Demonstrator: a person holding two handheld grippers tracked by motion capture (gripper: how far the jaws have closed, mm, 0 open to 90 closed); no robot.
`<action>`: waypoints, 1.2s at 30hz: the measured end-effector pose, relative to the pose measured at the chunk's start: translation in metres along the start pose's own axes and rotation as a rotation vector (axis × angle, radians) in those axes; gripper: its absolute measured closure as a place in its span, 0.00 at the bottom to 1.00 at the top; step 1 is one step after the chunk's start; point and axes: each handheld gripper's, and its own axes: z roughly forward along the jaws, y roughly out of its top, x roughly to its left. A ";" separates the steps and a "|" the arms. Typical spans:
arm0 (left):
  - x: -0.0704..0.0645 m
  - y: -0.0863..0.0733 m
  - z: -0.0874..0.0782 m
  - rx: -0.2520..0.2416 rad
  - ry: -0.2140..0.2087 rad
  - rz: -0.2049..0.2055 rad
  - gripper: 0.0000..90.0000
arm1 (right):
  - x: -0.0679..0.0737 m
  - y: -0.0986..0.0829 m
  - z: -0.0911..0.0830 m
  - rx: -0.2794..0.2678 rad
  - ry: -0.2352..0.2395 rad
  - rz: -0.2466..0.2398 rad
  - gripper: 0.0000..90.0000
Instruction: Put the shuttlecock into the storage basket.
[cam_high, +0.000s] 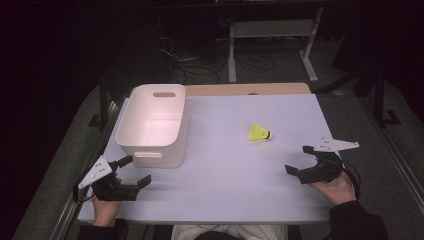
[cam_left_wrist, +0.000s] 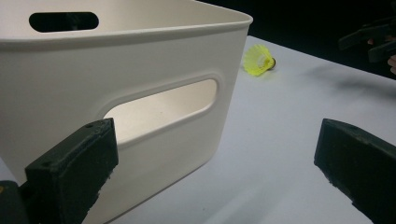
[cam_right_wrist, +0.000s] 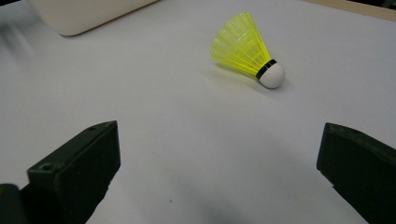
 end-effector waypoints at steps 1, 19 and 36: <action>0.000 0.000 0.000 0.000 -0.001 0.000 0.00 | 0.000 0.000 0.000 -0.001 0.000 0.000 0.00; 0.000 0.000 0.000 0.004 -0.006 0.003 0.00 | 0.003 0.000 -0.006 -0.004 0.002 0.001 0.00; -0.002 -0.001 -0.001 -0.003 0.000 -0.008 0.00 | 0.002 0.009 -0.010 0.017 -0.012 -0.021 0.00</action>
